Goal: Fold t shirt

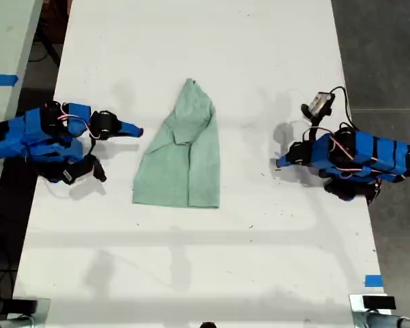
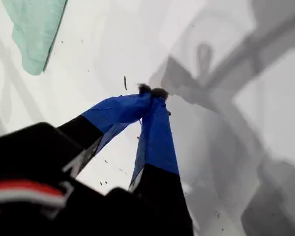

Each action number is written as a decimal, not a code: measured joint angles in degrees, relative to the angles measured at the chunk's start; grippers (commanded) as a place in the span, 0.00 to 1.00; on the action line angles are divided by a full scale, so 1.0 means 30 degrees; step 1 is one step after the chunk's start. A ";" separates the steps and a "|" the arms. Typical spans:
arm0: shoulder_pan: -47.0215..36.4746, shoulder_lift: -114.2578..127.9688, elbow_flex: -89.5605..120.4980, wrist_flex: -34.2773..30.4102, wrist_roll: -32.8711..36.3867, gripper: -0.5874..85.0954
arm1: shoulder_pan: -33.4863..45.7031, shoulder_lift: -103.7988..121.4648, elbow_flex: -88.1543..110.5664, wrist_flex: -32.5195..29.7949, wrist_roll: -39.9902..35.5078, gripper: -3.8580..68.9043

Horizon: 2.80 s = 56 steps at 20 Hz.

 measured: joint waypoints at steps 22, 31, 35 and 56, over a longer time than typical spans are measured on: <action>0.4512 -2.4199 -1.1602 0.2813 -0.4102 0.01 | 0.0059 0.0000 0.0000 0.0000 0.0029 0.04; 0.4160 -2.8096 -2.2090 0.9170 -0.4043 0.01 | 0.0059 0.0000 0.0000 0.0000 0.0029 0.04; 0.4219 -3.1641 -2.8506 1.0928 -0.2813 0.01 | 0.0059 0.0000 0.0000 0.0000 0.0029 0.04; 0.3047 -2.0830 -2.3877 0.7793 0.0234 0.01 | 0.0059 0.0000 0.0000 0.0000 0.0029 0.04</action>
